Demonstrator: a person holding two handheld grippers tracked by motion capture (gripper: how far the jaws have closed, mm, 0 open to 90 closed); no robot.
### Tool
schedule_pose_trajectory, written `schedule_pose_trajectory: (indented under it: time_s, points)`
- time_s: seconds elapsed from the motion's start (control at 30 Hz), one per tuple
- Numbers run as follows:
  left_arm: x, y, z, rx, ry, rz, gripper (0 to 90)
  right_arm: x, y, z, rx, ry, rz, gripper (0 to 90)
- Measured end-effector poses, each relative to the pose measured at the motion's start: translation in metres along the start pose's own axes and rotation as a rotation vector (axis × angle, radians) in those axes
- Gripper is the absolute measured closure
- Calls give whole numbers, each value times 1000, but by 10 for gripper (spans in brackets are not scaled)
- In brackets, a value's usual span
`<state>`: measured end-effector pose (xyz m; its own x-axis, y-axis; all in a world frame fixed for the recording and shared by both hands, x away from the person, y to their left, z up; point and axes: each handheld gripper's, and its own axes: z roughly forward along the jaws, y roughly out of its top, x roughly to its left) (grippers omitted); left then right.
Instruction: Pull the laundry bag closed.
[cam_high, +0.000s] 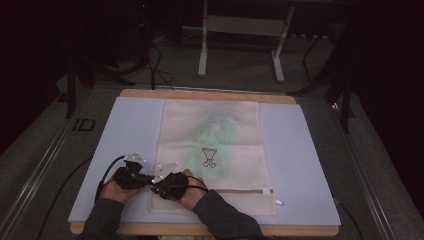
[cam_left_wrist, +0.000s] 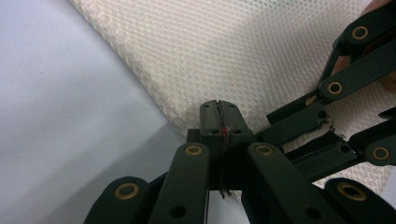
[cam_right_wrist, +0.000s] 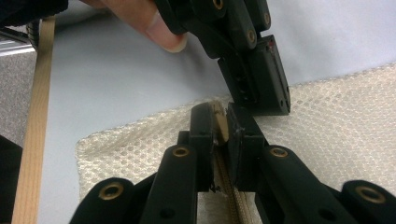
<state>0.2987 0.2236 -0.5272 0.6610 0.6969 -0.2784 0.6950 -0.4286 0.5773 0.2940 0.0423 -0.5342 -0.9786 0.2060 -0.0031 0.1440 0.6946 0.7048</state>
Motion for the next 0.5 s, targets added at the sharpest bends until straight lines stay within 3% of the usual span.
schedule_pose_trajectory:
  time_s: [0.1,0.5]
  points:
    - [1,-1,0,-3,-9,-28,896,0,0,0,-3,3,2,819]
    - [3,-1,0,0,-17,-34,900,-2,-3,-3,5,12,16,821]
